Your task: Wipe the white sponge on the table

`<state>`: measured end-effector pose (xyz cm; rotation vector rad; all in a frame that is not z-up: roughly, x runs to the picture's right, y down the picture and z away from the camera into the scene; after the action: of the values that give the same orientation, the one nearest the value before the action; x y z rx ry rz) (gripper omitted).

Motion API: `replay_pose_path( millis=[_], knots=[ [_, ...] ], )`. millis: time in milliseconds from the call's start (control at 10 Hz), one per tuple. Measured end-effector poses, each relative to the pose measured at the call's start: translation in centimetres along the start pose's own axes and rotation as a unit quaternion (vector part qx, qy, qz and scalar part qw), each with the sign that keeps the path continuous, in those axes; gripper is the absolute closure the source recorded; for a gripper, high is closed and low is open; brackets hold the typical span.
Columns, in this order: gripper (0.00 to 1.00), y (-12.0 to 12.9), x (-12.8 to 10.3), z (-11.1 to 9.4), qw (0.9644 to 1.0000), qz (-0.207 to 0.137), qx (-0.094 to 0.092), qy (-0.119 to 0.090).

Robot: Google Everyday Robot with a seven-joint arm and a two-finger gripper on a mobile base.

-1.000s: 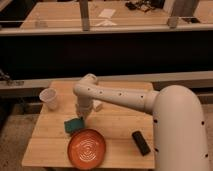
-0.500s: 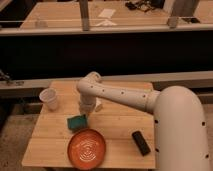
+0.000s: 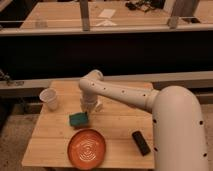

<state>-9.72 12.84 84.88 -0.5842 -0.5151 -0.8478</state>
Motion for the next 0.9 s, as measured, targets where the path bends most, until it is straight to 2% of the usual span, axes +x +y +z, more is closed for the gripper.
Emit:
replay_pose_path(
  millis=[900],
  knots=[
    [0.96,-0.4,1.1,-0.8,0.9997,0.000,-0.009,0.022]
  ],
)
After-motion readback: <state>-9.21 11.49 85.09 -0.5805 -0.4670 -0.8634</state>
